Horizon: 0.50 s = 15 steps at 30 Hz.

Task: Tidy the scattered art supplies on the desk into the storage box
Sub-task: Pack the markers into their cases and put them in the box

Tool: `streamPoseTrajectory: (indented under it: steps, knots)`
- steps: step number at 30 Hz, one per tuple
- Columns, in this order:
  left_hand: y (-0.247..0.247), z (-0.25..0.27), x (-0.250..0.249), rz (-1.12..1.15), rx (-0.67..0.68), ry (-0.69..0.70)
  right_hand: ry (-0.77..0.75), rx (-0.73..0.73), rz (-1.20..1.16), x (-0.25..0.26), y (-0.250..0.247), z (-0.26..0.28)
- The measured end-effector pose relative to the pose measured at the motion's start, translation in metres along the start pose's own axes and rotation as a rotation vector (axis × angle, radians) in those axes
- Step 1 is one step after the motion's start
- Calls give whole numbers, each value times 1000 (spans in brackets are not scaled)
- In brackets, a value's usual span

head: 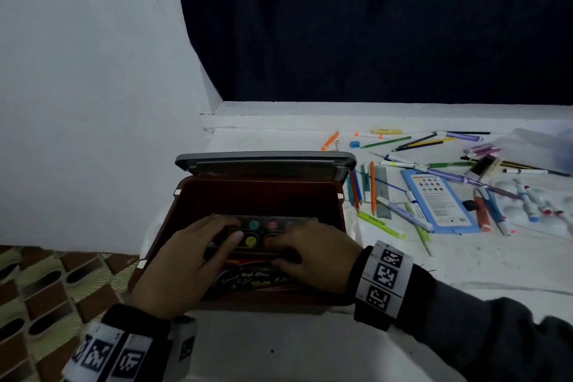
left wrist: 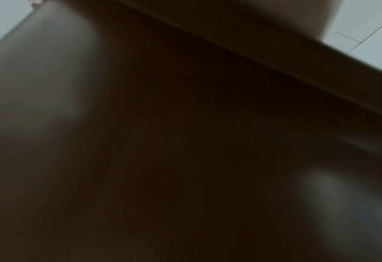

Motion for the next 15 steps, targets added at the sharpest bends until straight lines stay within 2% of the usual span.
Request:
streamPoseTrajectory:
  steps: [3,6,15]
  knots:
    - [2,-3,-16,31,-48,26,-49,-242,-164,-5,-16,21]
    - [11,-11,-46,53,-65,77,-43,-382,-213,-18,-28,49]
    - [54,-52,-146,109,-146,213,77,-533,-270,-96,-25,148]
Point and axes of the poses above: each hand's wrist, its own z-axis away from the middle knuckle, its own y-axis out of the palm, x = y × z, the point moved 5 cm from there along -z, towards the middle knuckle, and after that the axes turned 13 degrees about x, right-handed, at the moved point
